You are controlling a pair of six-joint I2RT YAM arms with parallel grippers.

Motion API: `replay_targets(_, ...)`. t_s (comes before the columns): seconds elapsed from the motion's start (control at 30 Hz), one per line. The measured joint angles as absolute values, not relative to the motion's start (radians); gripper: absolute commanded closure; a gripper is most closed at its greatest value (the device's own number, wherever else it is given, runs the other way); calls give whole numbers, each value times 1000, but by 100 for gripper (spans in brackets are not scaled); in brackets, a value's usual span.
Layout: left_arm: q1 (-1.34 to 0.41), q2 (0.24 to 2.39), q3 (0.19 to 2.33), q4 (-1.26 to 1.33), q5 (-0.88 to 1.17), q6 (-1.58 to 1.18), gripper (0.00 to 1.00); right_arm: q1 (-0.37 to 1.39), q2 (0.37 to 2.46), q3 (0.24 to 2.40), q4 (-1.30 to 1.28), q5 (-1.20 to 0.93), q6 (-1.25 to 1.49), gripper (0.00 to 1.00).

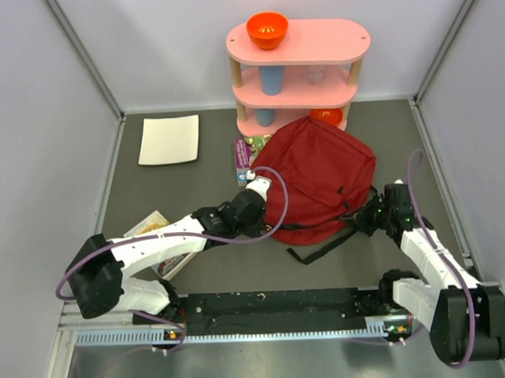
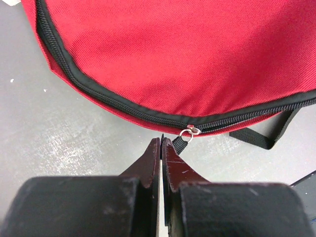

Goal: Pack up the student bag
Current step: Unzip the student bag at the center of the board.

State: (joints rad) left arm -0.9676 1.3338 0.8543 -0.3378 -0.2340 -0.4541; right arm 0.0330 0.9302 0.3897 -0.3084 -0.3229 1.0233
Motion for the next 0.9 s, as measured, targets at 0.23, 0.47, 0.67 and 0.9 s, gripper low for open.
replay_targets(0.23, -964, 1330, 854, -322, -194, -457, 100, -37, 1048, 501, -382, -418, 871, 63)
replay_targets(0.47, -962, 1330, 855, -311, -76, -451, 100, -49, 874, 492, -415, -492, 867, 10)
replay_targets(0.67, -962, 1331, 884, -309, -33, -426, 100, 6, 656, 418, -456, -543, 960, 8)
replay_targets(0.9, -962, 1331, 904, -315, -23, -392, 100, 342, 640, 319, -422, -445, 1212, 7)
